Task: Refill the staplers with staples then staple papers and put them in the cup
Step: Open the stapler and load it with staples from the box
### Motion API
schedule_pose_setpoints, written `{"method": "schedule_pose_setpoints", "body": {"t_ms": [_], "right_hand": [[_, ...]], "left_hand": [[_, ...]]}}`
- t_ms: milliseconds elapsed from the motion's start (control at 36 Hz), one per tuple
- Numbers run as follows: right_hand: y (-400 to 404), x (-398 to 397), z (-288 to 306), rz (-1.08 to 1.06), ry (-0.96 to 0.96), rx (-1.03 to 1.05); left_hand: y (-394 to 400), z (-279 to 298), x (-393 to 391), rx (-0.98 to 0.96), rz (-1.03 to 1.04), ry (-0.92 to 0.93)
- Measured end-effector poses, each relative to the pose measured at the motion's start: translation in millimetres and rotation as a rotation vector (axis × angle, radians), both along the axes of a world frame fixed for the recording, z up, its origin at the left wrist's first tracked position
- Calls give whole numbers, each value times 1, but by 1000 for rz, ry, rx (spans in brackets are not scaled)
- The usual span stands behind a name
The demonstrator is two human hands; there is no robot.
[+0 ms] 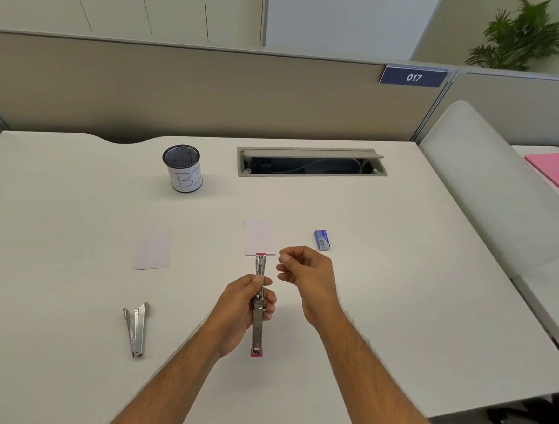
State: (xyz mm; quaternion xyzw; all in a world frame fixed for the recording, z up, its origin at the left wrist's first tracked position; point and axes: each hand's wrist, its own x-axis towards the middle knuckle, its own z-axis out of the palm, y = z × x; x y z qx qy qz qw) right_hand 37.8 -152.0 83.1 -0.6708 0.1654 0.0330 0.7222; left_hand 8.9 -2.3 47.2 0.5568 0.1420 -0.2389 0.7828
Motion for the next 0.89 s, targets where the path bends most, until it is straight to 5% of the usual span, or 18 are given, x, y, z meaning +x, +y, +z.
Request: {"method": "schedule_pose_setpoints", "body": {"t_ms": [139,333,889], "right_hand": [[4,11,-4,-41,-22,-71],[7,19,-14,-40,-8,-95],[-11,8,-40,-22,90,-159]], "left_hand": [[-5,-3,6,80,83,14],[-26,-33,9,618,101,-29],[-25,-58,28,989,-93,-166]]}}
